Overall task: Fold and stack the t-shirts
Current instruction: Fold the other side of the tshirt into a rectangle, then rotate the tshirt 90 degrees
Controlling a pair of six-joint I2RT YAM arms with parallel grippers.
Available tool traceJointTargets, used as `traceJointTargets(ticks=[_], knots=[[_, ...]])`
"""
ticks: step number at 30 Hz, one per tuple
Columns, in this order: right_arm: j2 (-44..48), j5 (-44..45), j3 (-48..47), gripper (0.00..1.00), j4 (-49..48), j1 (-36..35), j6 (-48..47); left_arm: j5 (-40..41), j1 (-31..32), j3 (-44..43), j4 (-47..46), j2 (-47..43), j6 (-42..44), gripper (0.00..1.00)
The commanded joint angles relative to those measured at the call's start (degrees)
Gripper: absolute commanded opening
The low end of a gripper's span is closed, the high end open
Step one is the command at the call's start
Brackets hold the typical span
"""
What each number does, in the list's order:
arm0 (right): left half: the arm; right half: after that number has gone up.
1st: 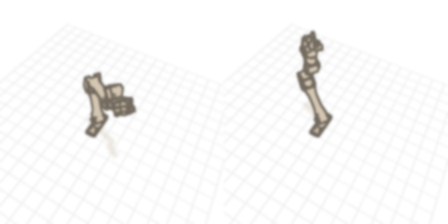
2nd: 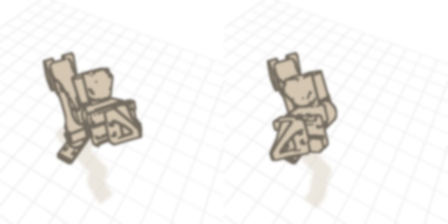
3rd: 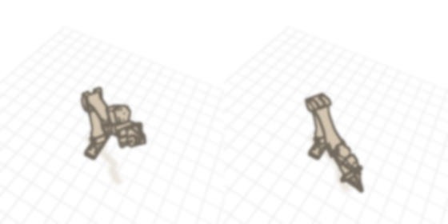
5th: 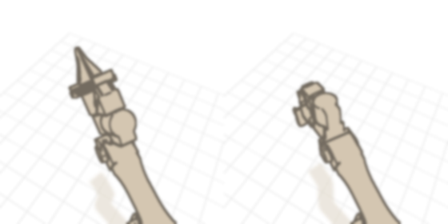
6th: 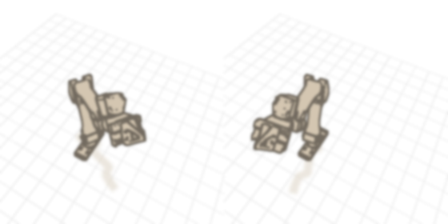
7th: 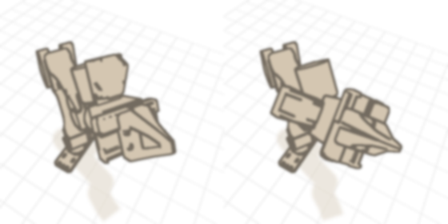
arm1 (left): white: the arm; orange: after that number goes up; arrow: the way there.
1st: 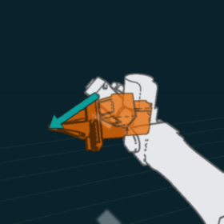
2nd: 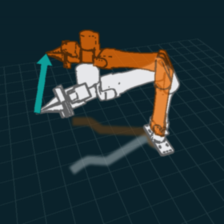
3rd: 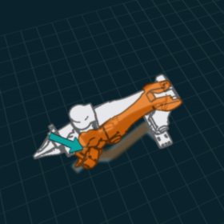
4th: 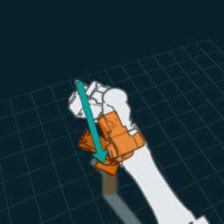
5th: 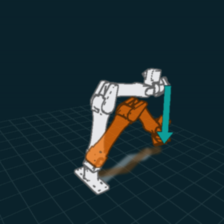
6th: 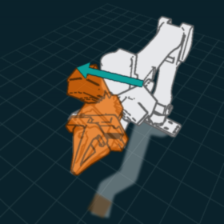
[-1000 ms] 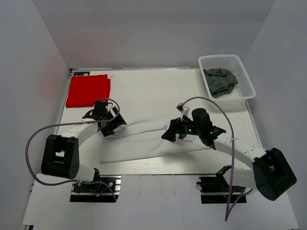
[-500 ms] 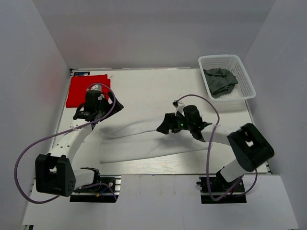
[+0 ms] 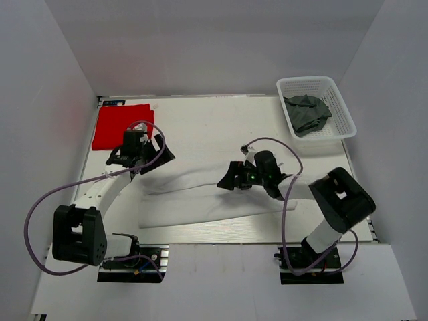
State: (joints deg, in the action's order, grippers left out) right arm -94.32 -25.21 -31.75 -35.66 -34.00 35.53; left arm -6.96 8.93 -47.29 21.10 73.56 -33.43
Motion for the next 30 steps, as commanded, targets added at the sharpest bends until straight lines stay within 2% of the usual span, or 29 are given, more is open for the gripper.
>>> traceJointTargets(ticks=[1, 5, 9, 11, 14, 17, 18, 21, 27, 29, 30], knots=[[7.8, 5.8, -5.9, 0.90, 17.9, -0.3, -9.8, -9.0, 0.7, -1.7, -2.2, 0.8, 6.4, 1.00], [20.1, 13.2, -9.0, 0.90, 32.4, 0.2, -11.2, -10.1, 3.6, -1.0, -3.3, 3.3, 7.1, 1.00], [22.9, 22.3, -9.6, 0.90, 46.3, 0.5, -5.6, -5.7, 6.9, -1.8, 0.8, 7.6, 7.6, 1.00], [22.4, 24.1, -9.7, 0.90, 51.1, 0.7, -3.7, -5.7, 8.3, -1.8, 1.3, 9.2, 7.1, 1.00], [21.3, 28.2, -8.4, 0.90, 52.9, 1.1, -1.3, -4.3, 9.9, 1.3, 1.8, 11.2, 4.8, 1.00], [18.3, 29.3, -7.6, 0.90, 52.1, 2.9, 0.7, -1.0, 12.2, 3.3, 5.5, 11.8, 3.3, 1.00], [15.7, 29.3, -7.5, 0.90, 51.4, 3.6, 0.9, 2.3, 13.6, 4.3, 6.0, 11.8, 2.3, 1.00], [11.4, 28.3, -8.7, 0.90, 49.9, 5.3, 0.9, 3.8, 15.3, 6.2, 6.6, 12.5, 0.4, 1.00], [-3.0, 29.4, -18.5, 0.90, 47.0, 8.4, -1.9, -1.3, 21.0, 8.6, 7.2, 14.2, -4.6, 1.00], [-9.8, 30.3, -22.0, 0.90, 48.3, 9.4, -4.8, -2.7, 23.8, 9.8, 7.2, 11.4, -6.8, 1.00], [-11.6, 31.8, -28.3, 0.90, 48.8, 9.5, -5.6, -3.6, 24.8, 9.8, 6.6, 10.4, -9.3, 1.00]])
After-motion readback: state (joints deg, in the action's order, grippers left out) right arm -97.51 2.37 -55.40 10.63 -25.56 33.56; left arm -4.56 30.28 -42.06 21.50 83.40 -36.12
